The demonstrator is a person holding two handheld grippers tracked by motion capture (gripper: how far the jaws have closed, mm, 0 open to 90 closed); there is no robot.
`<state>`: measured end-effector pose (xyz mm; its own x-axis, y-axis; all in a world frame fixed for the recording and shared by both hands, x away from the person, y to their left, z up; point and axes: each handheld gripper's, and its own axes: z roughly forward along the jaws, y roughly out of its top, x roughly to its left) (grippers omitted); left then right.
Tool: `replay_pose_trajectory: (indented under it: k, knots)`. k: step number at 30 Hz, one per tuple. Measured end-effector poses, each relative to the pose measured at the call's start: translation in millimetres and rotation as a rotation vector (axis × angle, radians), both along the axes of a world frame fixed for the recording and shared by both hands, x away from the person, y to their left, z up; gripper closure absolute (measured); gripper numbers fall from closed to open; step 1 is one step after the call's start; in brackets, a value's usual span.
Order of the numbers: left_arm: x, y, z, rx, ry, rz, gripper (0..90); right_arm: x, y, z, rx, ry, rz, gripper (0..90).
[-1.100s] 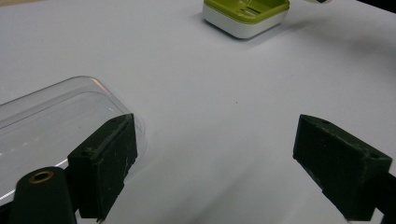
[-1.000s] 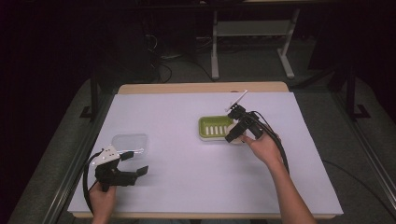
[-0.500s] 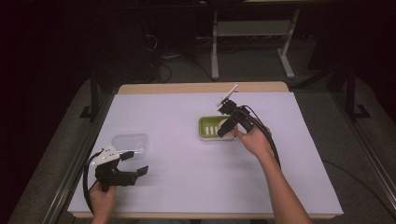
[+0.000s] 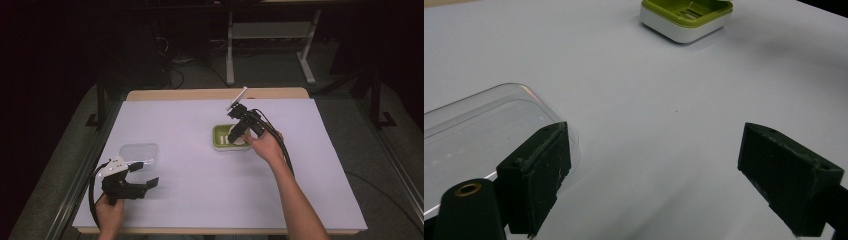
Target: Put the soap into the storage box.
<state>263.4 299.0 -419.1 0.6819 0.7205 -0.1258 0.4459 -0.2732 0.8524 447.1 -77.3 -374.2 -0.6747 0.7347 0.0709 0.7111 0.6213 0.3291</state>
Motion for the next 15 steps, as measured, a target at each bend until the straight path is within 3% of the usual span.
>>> replay_pose_trajectory:
  k: [15]
  knots:
    - [0.4, -0.5, -0.5, -0.012, 0.002, 0.002, 12.9, 14.3, 11.2, -10.0, 0.002, 0.014, -0.011, 23.1]
